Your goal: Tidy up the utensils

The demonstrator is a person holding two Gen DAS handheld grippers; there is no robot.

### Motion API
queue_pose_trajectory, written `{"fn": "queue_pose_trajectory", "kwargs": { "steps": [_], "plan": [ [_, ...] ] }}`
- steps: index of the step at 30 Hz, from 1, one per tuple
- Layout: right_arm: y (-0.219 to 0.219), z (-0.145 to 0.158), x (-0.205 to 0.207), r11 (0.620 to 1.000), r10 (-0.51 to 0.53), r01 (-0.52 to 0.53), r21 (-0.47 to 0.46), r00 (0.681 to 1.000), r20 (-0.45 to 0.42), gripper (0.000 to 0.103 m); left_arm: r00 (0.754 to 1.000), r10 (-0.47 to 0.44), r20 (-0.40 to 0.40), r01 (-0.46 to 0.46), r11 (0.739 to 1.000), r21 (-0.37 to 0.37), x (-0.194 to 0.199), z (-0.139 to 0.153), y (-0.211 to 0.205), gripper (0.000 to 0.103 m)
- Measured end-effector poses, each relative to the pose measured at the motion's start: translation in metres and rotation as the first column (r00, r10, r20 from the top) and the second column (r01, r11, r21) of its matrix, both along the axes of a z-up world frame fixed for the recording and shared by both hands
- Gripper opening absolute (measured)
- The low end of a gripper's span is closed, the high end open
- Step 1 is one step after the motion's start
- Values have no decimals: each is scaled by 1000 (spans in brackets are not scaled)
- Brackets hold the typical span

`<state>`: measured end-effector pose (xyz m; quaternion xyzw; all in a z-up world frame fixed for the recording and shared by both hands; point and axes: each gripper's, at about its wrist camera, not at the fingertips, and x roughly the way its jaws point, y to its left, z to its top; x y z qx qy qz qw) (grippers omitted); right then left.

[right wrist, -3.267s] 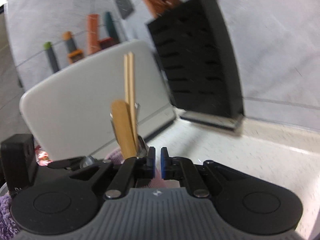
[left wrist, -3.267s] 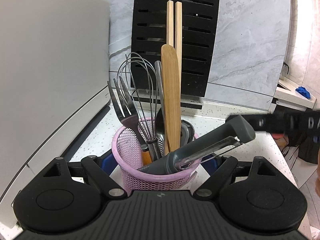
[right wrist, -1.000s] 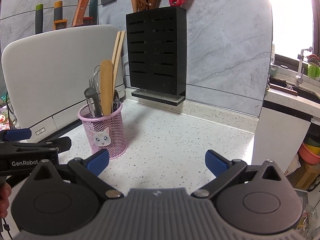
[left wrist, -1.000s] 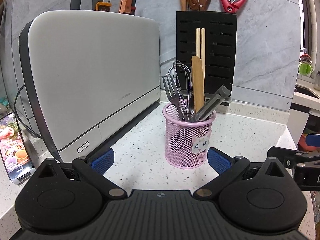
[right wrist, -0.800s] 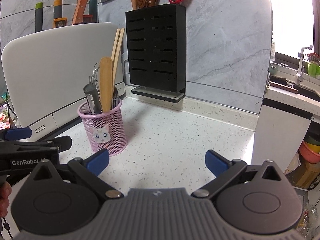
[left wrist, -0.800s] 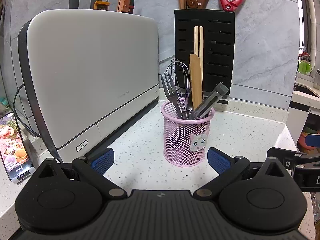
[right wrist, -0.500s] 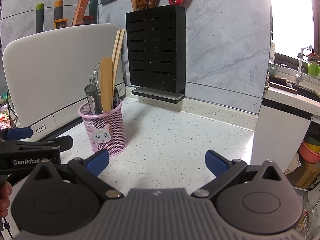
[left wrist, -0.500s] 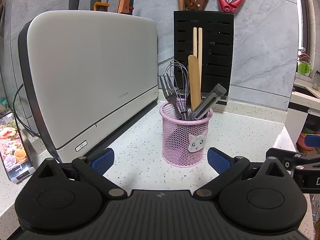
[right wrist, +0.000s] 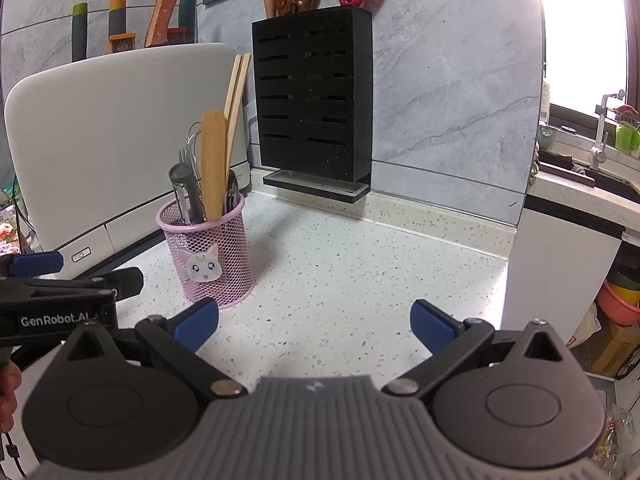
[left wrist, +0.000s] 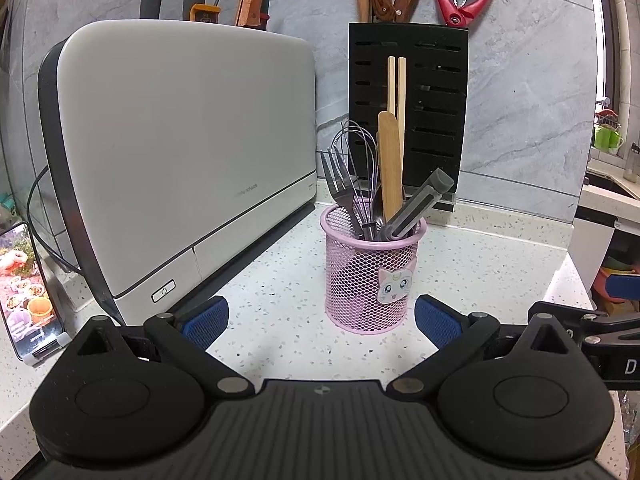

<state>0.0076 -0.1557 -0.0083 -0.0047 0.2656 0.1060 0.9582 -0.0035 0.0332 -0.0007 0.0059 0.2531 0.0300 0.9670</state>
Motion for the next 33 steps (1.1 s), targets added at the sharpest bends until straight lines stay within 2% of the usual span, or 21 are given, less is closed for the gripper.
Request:
{"fn": "queue_pose_trajectory", "kwargs": {
  "steps": [33],
  "plan": [
    [-5, -7, 5, 1000, -9, 9, 12, 999, -36, 100, 1000, 10, 9, -10, 1000, 15, 0, 1, 2, 103]
  ]
}}
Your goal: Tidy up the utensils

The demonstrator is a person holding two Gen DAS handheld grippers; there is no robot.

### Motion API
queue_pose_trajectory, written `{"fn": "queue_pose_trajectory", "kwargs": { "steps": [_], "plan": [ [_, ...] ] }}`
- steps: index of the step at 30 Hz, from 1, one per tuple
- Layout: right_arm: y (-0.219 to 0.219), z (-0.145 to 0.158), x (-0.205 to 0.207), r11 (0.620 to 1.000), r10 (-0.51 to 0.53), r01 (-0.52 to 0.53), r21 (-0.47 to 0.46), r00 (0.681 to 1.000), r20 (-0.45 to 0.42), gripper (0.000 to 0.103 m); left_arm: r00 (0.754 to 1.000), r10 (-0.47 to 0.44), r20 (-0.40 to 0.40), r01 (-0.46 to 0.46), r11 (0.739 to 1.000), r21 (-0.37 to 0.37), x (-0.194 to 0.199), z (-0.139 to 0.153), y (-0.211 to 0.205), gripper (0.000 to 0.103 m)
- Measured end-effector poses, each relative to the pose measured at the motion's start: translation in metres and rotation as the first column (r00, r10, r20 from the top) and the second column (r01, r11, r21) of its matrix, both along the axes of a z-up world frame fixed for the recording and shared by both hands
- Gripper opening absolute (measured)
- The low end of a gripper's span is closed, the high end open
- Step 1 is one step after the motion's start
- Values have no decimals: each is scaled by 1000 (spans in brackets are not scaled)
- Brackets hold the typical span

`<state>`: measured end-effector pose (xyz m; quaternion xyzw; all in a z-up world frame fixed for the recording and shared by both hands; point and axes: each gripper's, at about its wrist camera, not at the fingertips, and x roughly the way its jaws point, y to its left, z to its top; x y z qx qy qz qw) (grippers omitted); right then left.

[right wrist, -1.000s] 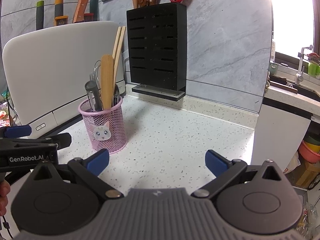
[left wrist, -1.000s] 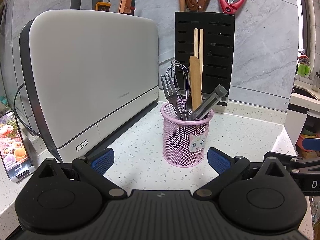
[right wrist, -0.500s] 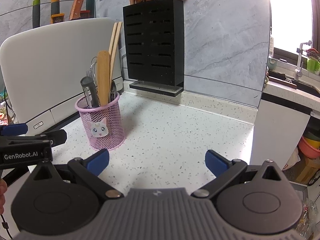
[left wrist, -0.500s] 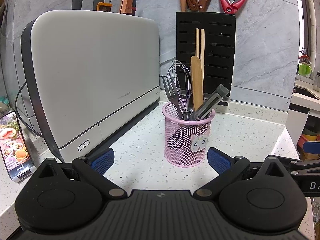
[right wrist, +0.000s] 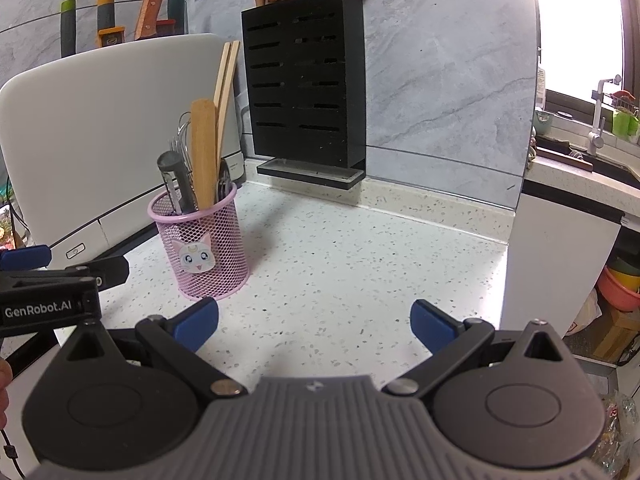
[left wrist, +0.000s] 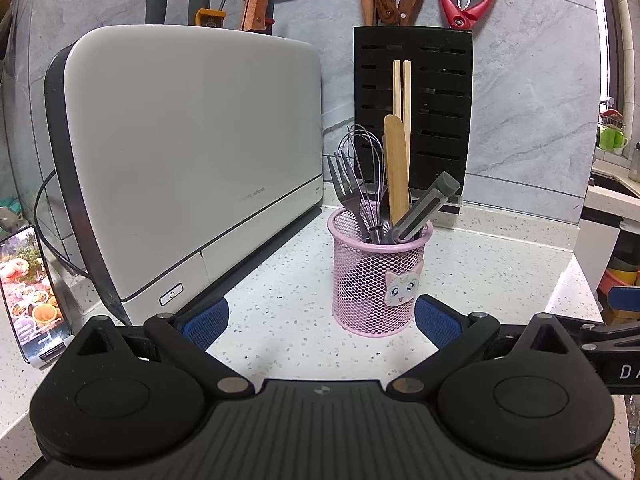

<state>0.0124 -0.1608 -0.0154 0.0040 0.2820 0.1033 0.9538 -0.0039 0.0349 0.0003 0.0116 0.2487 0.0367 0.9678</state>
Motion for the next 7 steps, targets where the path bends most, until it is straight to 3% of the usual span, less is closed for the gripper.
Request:
{"fn": "queue_pose_trajectory", "kwargs": {
  "steps": [7],
  "plan": [
    [1, -1, 0, 1000, 4, -4, -3, 1000, -8, 100, 1000, -10, -3, 10, 1000, -6, -1, 0, -1, 103]
  ]
}}
